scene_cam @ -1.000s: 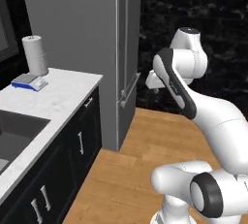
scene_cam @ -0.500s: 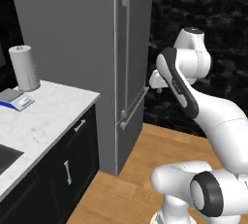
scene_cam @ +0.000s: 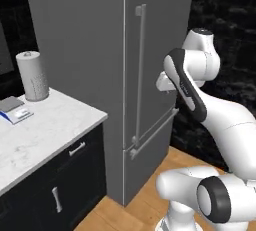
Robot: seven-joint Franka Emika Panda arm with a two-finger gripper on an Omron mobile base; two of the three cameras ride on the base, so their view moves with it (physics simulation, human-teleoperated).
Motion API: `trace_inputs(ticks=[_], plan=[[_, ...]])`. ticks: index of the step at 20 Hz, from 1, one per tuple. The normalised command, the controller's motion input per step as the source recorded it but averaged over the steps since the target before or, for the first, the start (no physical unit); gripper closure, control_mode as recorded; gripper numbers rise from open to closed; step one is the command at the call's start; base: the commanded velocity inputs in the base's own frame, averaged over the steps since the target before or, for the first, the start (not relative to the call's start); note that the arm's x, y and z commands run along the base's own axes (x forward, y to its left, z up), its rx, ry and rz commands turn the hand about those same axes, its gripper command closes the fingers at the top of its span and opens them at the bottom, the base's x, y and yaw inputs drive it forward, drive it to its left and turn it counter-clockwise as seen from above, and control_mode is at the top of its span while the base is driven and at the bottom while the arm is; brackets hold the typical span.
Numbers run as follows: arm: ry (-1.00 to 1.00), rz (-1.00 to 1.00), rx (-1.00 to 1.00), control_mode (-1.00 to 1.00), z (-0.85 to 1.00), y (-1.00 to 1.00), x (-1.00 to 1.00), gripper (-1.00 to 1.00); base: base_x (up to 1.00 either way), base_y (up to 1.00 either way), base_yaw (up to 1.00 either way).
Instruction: Navigate to the fridge.
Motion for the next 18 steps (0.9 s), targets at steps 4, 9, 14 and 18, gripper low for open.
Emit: trace_inputs(ticks=[4, 9, 14, 18], plan=[[0.00, 0.00, 0.00, 1.00, 0.00, 0.00, 0.00, -1.00, 0.67, -0.64, 0.54], [0.00, 0.00, 0.00, 1.00, 0.00, 0.00, 0.00, -1.00, 0.49, -0.63, 0.55], [0.00, 0.00, 0.00, 1.00, 0.00, 0.00, 0.00, -1.00, 0.03, -0.55, 0.61], [0.00, 0.00, 0.00, 1.00, 0.00, 0.00, 0.00, -1.00, 0.10, -0.61, 0.60]])
